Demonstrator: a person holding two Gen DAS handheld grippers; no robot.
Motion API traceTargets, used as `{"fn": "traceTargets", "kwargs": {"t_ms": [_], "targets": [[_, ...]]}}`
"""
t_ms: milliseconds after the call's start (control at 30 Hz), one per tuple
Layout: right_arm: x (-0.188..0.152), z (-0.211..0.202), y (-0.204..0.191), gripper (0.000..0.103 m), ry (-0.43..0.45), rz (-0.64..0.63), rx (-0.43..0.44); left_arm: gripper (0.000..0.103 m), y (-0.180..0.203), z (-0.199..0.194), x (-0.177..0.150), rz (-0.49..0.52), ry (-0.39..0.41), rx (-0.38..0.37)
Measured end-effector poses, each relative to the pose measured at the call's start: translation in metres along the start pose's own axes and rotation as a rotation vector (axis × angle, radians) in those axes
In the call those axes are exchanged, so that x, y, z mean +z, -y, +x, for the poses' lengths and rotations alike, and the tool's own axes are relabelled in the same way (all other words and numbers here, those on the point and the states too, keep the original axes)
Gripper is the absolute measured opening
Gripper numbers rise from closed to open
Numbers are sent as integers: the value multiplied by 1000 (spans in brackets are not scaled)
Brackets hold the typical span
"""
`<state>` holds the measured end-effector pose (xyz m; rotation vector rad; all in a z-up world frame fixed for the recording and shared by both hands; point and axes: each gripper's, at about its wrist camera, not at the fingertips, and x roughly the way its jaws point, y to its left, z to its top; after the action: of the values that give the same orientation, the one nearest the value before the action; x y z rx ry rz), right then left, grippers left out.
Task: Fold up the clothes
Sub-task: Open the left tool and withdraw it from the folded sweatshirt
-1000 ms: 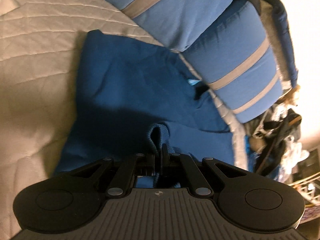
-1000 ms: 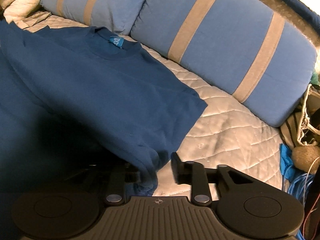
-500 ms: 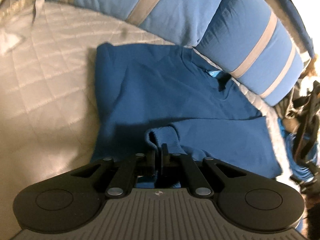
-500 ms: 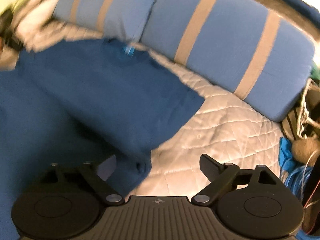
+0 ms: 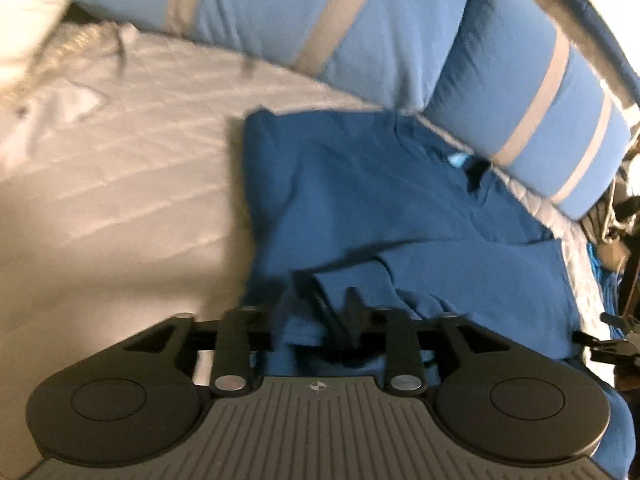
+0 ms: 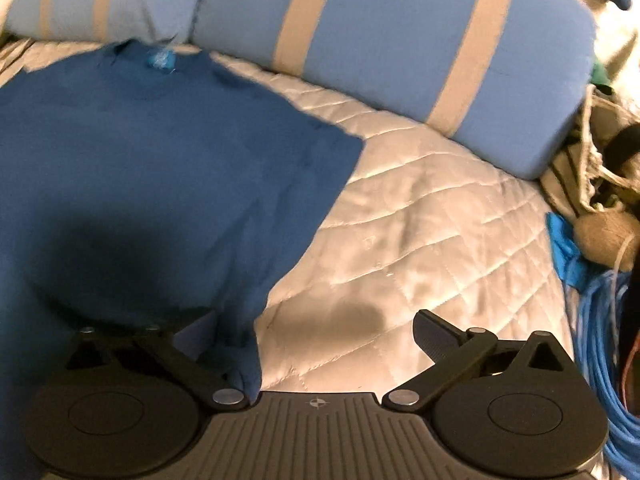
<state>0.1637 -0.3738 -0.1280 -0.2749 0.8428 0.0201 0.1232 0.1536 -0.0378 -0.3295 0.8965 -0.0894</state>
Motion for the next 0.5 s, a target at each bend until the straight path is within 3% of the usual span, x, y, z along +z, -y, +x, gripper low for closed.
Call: {"fn": "traceTargets", "kwargs": {"t_ms": [33, 100, 367, 500], "targets": [[3, -7, 1, 103, 24, 5, -24, 50, -3, -10, -2, 2, 26, 9], [8, -22, 7, 103, 63, 29, -58, 67, -1, -29, -8, 14, 75, 38], [22, -84, 29, 103, 201, 176, -50, 73, 29, -75, -33, 174, 186, 132], [24, -101, 19, 103, 231, 143, -35, 73, 44, -76, -38, 244, 176, 95]]}}
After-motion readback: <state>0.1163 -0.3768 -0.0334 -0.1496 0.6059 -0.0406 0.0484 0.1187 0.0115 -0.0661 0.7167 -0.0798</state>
